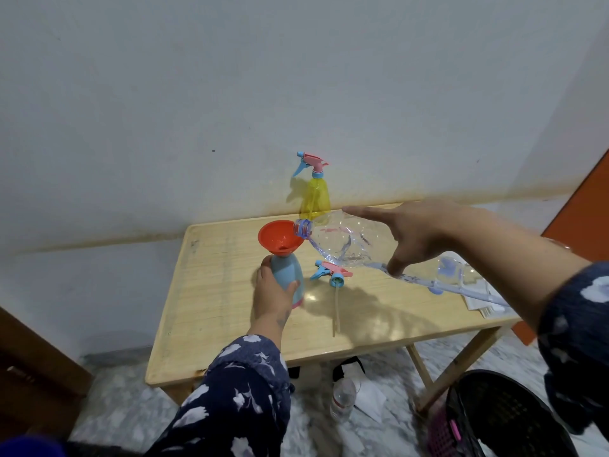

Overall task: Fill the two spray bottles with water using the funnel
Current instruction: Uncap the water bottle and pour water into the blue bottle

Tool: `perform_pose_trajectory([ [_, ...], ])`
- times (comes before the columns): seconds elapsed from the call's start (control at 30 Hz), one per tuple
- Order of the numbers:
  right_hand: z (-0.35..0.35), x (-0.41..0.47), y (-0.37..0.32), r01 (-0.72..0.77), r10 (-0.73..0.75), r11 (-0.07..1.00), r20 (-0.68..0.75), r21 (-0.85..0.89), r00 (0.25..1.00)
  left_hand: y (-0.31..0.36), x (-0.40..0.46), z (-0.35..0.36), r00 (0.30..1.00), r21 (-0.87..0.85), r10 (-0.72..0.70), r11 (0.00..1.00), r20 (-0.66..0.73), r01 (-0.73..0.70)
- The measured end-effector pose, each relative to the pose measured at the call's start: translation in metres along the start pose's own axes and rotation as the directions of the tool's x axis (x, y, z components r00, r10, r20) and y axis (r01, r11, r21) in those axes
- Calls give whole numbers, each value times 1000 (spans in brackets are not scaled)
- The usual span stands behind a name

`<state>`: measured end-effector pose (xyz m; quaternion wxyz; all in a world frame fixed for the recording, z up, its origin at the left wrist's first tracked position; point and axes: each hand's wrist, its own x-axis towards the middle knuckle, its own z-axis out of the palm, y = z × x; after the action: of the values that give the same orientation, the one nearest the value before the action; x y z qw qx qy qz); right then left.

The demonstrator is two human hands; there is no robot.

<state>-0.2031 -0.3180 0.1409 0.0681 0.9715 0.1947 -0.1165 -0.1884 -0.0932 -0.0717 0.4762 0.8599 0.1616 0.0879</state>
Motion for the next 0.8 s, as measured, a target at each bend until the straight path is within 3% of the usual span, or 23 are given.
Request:
perform_pose_trajectory([
  [0.8,-4,1,-2,-32,32,999,-1,-1,999,3,-3,-2,1000,3,-7,1000,14,7],
])
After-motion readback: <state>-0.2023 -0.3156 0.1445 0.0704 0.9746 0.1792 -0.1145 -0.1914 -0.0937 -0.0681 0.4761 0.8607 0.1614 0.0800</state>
